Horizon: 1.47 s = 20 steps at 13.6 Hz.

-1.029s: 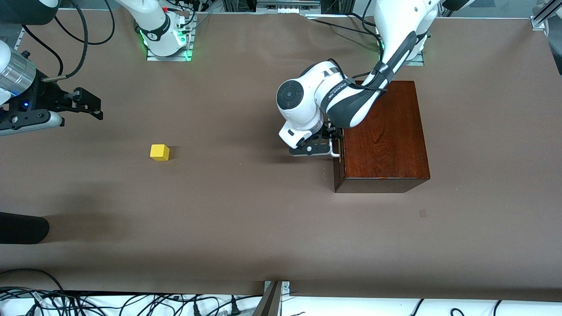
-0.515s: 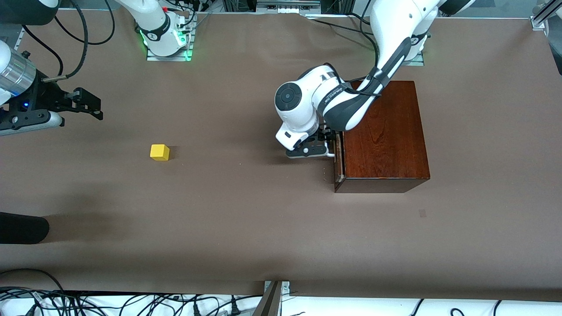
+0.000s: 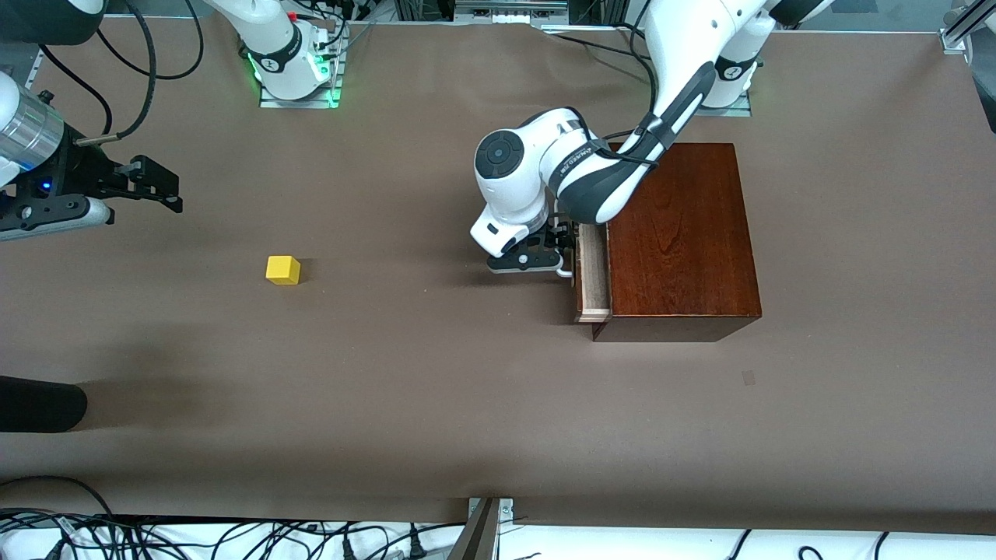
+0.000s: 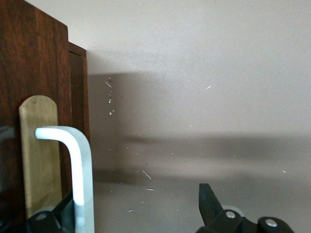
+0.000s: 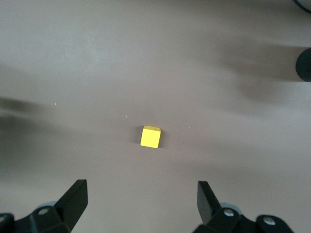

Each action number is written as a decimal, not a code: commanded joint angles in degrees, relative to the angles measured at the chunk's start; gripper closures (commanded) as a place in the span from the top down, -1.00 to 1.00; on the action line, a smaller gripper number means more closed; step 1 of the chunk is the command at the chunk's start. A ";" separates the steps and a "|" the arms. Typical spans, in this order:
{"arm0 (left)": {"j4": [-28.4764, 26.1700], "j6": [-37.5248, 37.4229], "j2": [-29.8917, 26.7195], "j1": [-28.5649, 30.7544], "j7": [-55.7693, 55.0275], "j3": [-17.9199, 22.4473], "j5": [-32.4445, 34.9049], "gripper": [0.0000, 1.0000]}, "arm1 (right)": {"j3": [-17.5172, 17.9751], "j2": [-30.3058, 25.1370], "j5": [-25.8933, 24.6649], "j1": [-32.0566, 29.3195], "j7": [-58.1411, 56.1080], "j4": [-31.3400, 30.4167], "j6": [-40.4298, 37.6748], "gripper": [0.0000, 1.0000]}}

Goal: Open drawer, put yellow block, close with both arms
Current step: 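Pull the drawer open with the left gripper, then pull the drawer further while the right gripper reaches the yellow cube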

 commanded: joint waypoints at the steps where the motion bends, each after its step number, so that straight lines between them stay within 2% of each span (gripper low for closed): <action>1: 4.08 5.07 4.17 -3.63 -3.04 -0.65 -2.21 1.00 | 0.14 1.57 -0.80 -0.38 -0.54 1.35 -0.73 1.00; 3: 5.75 5.07 5.66 -4.42 -2.95 -0.47 -1.95 1.00 | 0.14 3.07 -0.53 -0.38 -0.62 1.43 -0.55 1.00; 8: 5.85 5.07 5.84 -4.43 -3.04 1.81 -2.03 1.00 | 0.14 4.39 -0.71 -0.47 -0.01 1.43 0.68 1.00; 12: 8.74 5.07 7.51 -4.69 -3.21 1.81 -2.21 1.00 | 0.14 5.71 -0.80 -0.21 -0.27 1.35 1.47 1.00; 17: 9.01 5.16 8.57 -5.65 -3.91 1.81 -2.04 1.00 | 0.22 7.90 -1.06 0.05 -0.19 0.56 -0.99 1.00; 20: 9.10 6.21 8.92 -6.44 -6.03 1.81 -2.04 1.00 | 0.22 9.39 -1.06 0.23 0.43 -0.85 1.02 1.00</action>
